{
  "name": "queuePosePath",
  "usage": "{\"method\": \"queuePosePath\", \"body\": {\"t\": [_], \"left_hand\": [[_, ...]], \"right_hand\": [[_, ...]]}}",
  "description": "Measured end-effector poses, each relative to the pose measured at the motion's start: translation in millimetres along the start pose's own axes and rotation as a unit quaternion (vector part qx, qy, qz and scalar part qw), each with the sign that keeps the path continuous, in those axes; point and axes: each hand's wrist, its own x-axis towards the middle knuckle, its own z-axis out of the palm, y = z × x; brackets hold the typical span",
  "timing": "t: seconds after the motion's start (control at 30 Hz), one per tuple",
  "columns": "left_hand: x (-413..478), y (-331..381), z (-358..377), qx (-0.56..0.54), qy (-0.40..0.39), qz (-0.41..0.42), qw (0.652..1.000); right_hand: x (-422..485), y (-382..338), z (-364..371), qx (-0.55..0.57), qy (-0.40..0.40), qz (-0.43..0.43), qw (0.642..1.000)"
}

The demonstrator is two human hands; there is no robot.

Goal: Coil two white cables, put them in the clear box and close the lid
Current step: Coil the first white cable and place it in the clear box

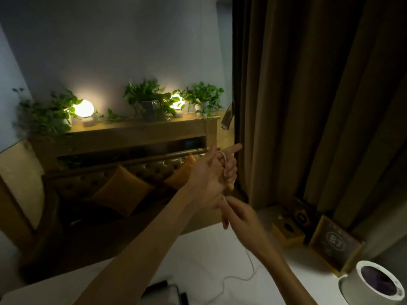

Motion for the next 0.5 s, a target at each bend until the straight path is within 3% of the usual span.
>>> {"method": "queuePosePath", "body": {"t": [0.13,0.27,0.4,0.5], "left_hand": [[-6.5,3.1,-13.9,0.123,0.041,0.015,0.992],[-17.3,-2.0,-18.1,0.164,0.021,-0.019,0.986],[-31.5,-3.2,-6.3,0.236,0.048,-0.033,0.97],[-43.8,-7.0,2.3,0.3,0.019,-0.041,0.953]], "right_hand": [[-16.6,-24.4,-13.1,-0.191,-0.042,-0.067,0.978],[-14.7,-42.5,-28.4,-0.367,-0.027,-0.132,0.92],[-10.1,-53.7,-45.6,-0.427,0.01,-0.196,0.883],[-7.4,-64.2,-56.9,-0.456,0.038,-0.258,0.851]]}}
